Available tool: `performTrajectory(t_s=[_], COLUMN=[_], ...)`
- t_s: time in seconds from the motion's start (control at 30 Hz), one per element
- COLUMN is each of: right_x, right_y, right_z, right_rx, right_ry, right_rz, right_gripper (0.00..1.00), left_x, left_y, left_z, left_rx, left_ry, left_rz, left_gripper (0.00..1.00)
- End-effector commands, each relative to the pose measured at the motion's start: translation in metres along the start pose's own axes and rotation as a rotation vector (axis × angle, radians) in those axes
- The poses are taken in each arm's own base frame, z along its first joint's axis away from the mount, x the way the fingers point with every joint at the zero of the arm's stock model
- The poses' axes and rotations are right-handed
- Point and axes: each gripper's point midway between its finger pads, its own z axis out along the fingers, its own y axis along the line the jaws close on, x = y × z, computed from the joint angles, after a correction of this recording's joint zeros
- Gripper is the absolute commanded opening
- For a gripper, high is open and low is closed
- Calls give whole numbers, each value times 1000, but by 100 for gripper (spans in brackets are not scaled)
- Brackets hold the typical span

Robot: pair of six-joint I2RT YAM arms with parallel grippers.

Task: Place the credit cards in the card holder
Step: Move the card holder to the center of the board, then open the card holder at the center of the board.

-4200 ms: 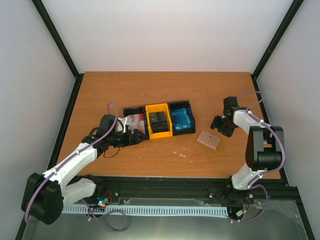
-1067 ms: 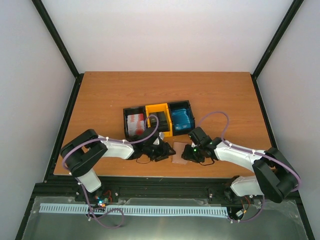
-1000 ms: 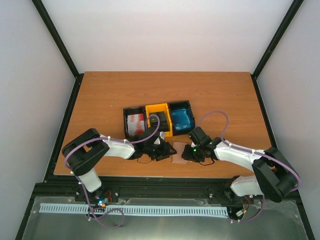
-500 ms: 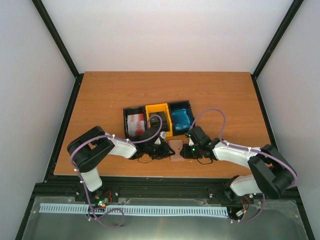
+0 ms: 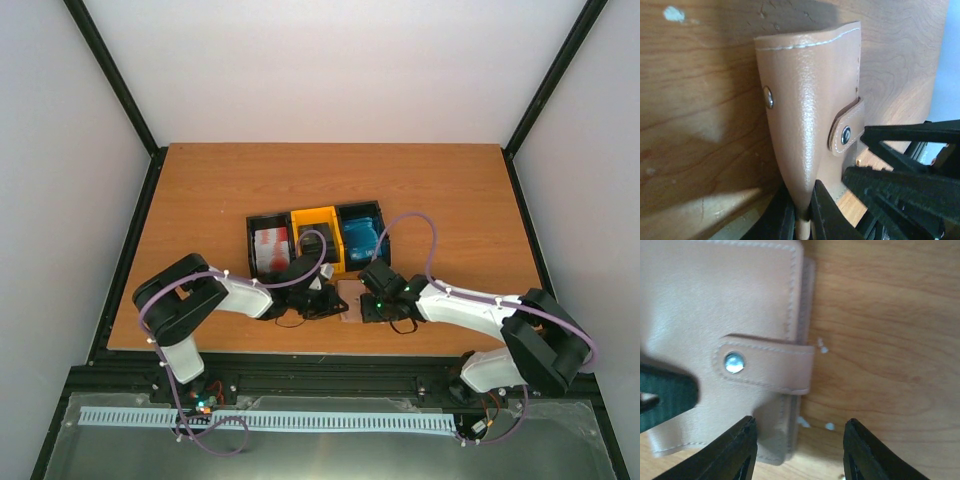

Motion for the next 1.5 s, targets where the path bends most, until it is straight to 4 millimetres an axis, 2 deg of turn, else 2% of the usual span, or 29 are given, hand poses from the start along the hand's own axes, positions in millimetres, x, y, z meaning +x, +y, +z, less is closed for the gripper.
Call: performTrajectory(t_s=[0.0, 0.2, 0.3, 0.47, 0.73, 0.9, 1.03, 1.2, 1.47], right_x=[-15, -32, -37, -36, -23, -24, -29, -34, -45], right_y=[-19, 17, 28, 30, 28, 16, -11, -39, -63], right_z=[-12, -23, -23, -10, 10, 15, 14, -2, -39], right_rx=[171, 86, 59, 85, 108, 173, 338, 496, 619], right_ry=[-61, -102, -109, -80, -33, -46, -88, -153, -273], right_rz=[22, -27, -37, -52, -77, -59, -22, 27, 83], right_gripper=[49, 57, 58, 59, 65, 66, 64, 57, 50], left_x=[11, 11, 11, 9, 8, 9, 9, 9, 12], left_y=[6, 3, -3, -8, -14, -18, -17, -10, 5], left_z=[-7, -14, -15, -14, -15, -14, -15, -15, -16], left_rx=[-25, -20, 1, 18, 37, 51, 52, 15, -35], left_ry=[14, 2, 7, 4, 0, 9, 10, 4, -2], left_rz=[37, 68, 81, 91, 89, 98, 91, 62, 20], left_gripper=[1, 1, 1, 0, 1, 1, 1, 0, 1])
